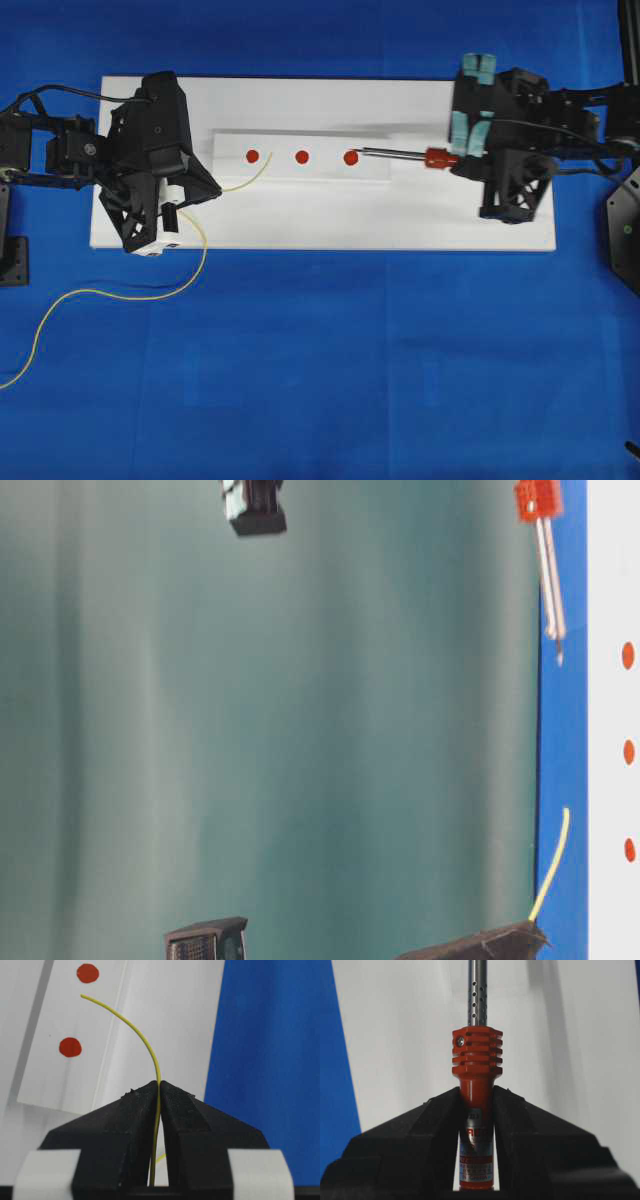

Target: Touch the tip of the soldering iron to the tip of the solder at the mark.

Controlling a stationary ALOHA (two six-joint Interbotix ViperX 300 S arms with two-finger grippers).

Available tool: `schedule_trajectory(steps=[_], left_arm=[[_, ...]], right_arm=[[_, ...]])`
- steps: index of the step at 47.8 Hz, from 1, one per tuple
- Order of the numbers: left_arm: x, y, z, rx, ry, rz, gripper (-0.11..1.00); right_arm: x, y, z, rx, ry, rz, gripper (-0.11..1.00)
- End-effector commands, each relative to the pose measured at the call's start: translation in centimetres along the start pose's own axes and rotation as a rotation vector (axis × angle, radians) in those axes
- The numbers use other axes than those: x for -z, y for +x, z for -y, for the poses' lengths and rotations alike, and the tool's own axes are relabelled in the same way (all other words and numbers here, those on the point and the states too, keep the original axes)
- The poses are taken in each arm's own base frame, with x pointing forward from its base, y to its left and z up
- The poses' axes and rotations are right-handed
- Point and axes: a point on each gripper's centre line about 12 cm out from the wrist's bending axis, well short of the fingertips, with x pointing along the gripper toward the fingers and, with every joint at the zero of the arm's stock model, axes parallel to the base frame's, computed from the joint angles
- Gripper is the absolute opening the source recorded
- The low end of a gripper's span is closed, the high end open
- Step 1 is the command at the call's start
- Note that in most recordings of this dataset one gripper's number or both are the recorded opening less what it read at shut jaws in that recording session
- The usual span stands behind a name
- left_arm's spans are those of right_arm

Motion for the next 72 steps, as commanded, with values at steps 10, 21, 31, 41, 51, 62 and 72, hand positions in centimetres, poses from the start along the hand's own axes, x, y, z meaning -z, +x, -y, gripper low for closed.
schedule_trajectory(steps=[10,21,31,41,51,62,72], left_arm=[[-1.8,0.3,0.4,0.010,0.004,0.034,0.03],[-3.2,1.5,0.8,0.012,0.009,0.039,0.03],[-5.4,4.4,1.0,0.011,0.019,0.037,0.03],[-6.4,7.4,1.1,0.004,0.025,-0.005,0.03],[-5.5,9.3,0.4,-0.014,0.017,-0.048,0.03],[-5.1,9.7,0.3,-0.014,0.014,-0.054,0.03],[-4.9,9.7,0.2,-0.016,0.014,-0.058,0.03]], right_arm=[[0.0,-0.7,0.1,0.009,-0.012,-0.001,0.06],[0.0,-0.8,0.2,0.011,-0.016,0.001,0.06],[0.0,-0.7,0.2,0.011,-0.007,-0.004,0.06],[0.1,-0.7,0.2,0.011,-0.002,-0.007,0.06],[0.1,-0.6,0.2,0.011,-0.002,-0.007,0.06],[0.0,-0.6,0.2,0.012,-0.004,-0.005,0.06],[0.0,0.3,0.2,0.013,-0.004,-0.027,0.06]])
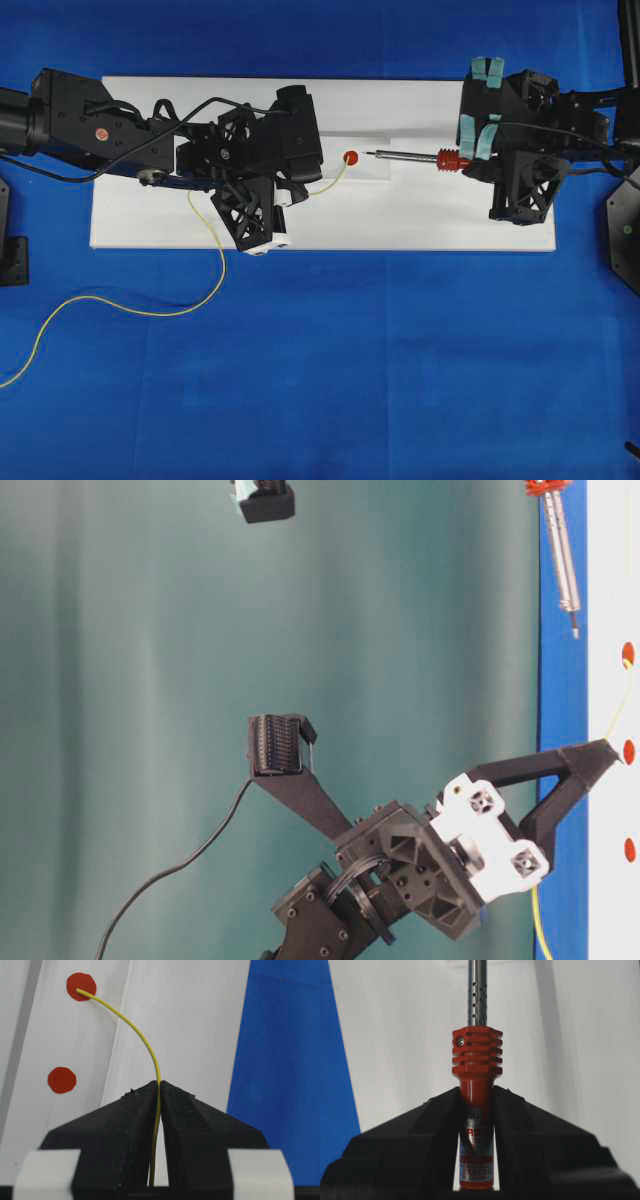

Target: Touch the tip of the soldering iron to the tip of the solder at the mark.

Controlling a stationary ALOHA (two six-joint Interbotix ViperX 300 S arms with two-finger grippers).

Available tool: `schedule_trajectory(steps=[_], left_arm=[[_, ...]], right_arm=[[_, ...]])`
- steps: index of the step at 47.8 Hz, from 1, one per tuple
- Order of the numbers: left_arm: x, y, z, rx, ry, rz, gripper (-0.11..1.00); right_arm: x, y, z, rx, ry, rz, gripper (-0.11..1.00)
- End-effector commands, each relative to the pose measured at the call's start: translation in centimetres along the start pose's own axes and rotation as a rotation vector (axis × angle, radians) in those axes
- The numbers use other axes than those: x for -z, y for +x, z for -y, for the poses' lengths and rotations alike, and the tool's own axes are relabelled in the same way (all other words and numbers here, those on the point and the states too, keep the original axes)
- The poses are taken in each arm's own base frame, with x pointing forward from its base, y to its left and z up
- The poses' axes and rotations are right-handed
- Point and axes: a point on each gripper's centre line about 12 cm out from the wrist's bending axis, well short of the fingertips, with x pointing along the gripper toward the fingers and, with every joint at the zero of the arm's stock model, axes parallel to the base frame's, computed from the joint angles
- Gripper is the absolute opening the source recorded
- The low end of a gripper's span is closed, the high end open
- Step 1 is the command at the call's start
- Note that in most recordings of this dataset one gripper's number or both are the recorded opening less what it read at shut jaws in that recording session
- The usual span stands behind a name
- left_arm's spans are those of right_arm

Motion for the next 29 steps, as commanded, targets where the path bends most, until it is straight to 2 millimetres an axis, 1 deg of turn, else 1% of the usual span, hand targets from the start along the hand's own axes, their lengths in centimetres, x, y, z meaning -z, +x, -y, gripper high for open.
schedule_trajectory(steps=[1,15,29], left_arm=[[-0.9,-0.4,0.0,0.002,0.000,0.031,0.03],[-0.9,-0.5,0.0,0.002,0.002,0.028,0.03],[-0.7,-0.6,0.1,0.003,0.002,0.023,0.03]], right_arm=[[-0.9,0.0,0.0,0.001,0.000,0.020,0.06],[-1.5,1.6,-0.1,0.003,0.001,-0.017,0.06],[-1.9,2.3,-0.1,0.005,0.000,-0.035,0.06]])
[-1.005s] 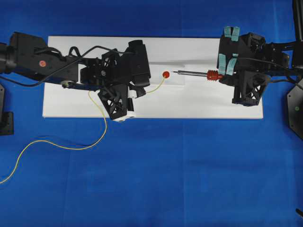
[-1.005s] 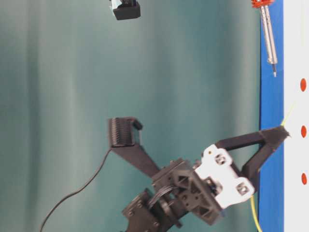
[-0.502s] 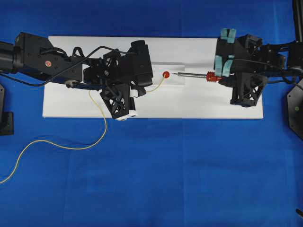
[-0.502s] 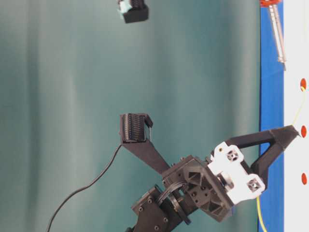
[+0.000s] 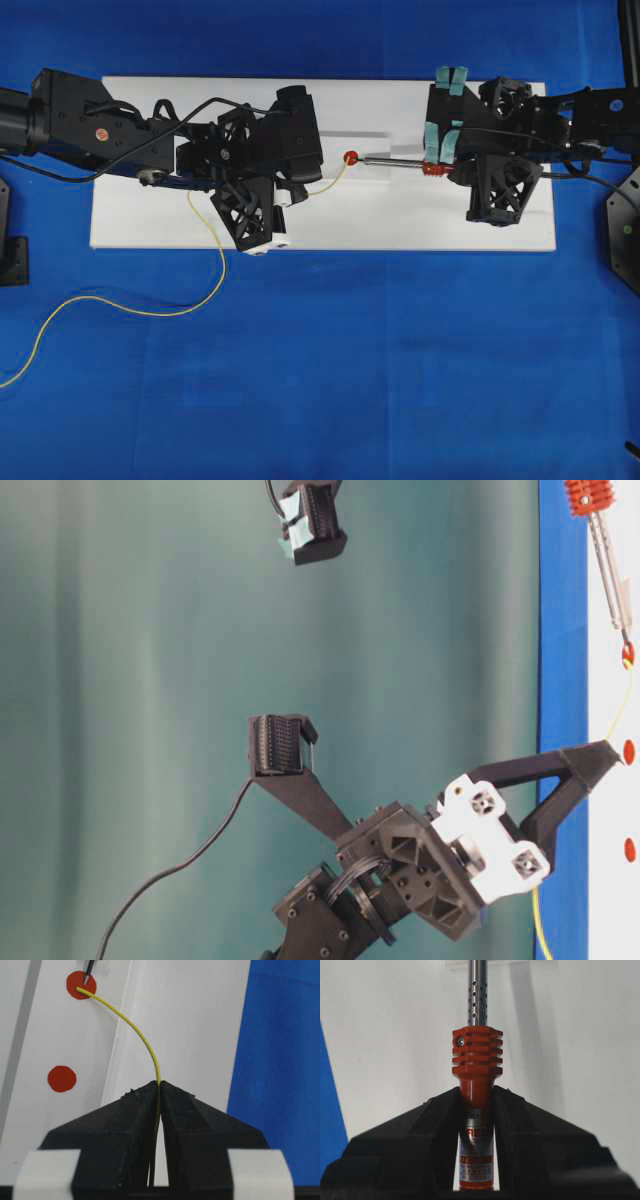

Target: Touch the tip of the soldering iron to the tip of the solder at the mark.

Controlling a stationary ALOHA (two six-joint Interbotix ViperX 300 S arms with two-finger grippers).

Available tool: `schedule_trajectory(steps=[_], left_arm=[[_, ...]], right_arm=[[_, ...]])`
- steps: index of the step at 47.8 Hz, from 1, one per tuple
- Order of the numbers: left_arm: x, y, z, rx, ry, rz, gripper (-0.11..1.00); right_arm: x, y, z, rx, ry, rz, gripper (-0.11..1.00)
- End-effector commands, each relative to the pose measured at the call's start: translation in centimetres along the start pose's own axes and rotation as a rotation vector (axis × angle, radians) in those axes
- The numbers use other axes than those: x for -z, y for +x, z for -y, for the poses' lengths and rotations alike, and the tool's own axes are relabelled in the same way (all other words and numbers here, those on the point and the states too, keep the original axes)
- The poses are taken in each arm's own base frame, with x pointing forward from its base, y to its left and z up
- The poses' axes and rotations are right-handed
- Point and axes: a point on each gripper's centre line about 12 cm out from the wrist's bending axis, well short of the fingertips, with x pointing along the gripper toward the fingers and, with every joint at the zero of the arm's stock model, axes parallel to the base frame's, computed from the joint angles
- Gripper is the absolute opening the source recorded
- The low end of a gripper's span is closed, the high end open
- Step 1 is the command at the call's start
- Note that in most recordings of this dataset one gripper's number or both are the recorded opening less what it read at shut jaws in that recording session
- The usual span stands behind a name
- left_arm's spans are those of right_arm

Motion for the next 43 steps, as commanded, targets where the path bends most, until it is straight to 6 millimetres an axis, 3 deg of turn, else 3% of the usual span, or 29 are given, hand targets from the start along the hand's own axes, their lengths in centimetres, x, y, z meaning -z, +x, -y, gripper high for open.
schedule_trajectory(steps=[1,43], left_arm=[[-0.75,-0.52,0.15,0.004,0.004,0.026,0.03],[-0.86,-0.50,0.36,0.007,0.007,0.027,0.03]], right_arm=[[-1.07,-0.48,-0.03,-0.001,0.000,0.034,0.06],[-1.20,-0.39,-0.03,0.000,0.000,0.020,0.06]])
